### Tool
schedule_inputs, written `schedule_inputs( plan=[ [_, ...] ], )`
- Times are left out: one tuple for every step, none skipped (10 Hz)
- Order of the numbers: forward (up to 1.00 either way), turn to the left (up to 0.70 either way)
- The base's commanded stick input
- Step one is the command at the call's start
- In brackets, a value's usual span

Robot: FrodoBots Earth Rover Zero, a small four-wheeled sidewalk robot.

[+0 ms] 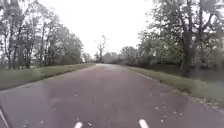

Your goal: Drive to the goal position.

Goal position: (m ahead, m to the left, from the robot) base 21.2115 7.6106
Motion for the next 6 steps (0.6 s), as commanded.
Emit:
schedule_inputs(
  plan=[
    [0.7, 0.0],
    [0.7, 0.0],
    [0.7, 0.0],
    [0.7, 0.0],
    [0.7, 0.0],
    [0.7, 0.0]
  ],
)
